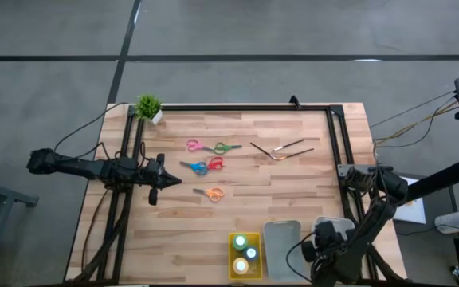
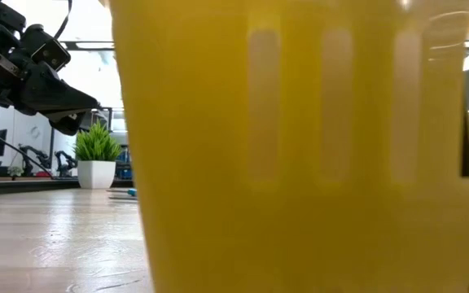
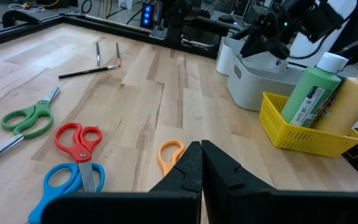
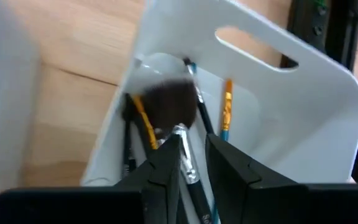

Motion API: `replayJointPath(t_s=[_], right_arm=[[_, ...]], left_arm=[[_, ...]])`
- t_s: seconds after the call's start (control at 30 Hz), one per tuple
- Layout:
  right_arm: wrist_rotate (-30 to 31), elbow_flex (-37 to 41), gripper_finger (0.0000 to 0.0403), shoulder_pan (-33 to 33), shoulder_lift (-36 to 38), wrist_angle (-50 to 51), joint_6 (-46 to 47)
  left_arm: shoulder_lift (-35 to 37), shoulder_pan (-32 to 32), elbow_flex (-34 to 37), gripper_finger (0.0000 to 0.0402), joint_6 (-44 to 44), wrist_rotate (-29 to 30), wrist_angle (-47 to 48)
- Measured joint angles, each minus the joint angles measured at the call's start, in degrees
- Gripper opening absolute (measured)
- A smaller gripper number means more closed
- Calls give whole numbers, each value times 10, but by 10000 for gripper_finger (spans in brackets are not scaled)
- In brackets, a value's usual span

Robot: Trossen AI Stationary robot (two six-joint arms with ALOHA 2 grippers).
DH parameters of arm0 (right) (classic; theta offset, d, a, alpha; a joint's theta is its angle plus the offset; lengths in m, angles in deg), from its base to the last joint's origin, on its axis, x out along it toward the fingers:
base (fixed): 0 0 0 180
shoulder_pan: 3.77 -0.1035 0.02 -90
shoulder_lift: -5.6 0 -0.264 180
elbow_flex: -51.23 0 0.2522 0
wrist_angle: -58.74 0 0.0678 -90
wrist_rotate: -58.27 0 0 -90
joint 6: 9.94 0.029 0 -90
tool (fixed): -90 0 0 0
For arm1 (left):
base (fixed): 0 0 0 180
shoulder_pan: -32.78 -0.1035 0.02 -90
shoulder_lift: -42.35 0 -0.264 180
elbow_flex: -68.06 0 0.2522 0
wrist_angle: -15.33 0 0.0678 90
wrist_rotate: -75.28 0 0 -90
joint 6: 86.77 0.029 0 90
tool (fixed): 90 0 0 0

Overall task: Pick & Place Paint Supplies
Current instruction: Put the silver brush into the white bin

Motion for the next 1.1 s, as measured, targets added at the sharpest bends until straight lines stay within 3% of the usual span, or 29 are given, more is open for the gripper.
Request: replayJointPath(t_s=[0.2, 0.43, 0.53, 0.83, 1.1], right_arm=[[66, -7, 72, 8, 52, 3, -30], [257, 1, 72, 21, 105, 26, -130], [301, 14, 72, 38, 123, 32, -169], [346, 84, 72, 136, 170, -24, -349], [346, 176, 72, 261, 241, -160, -562]], left_arm=[[0, 0, 0, 0, 0, 0, 0], [0, 0, 0, 0, 0, 0, 0], [0, 0, 0, 0, 0, 0, 0], [0, 0, 0, 0, 0, 0, 0], [0, 0, 0, 0, 0, 0, 0]])
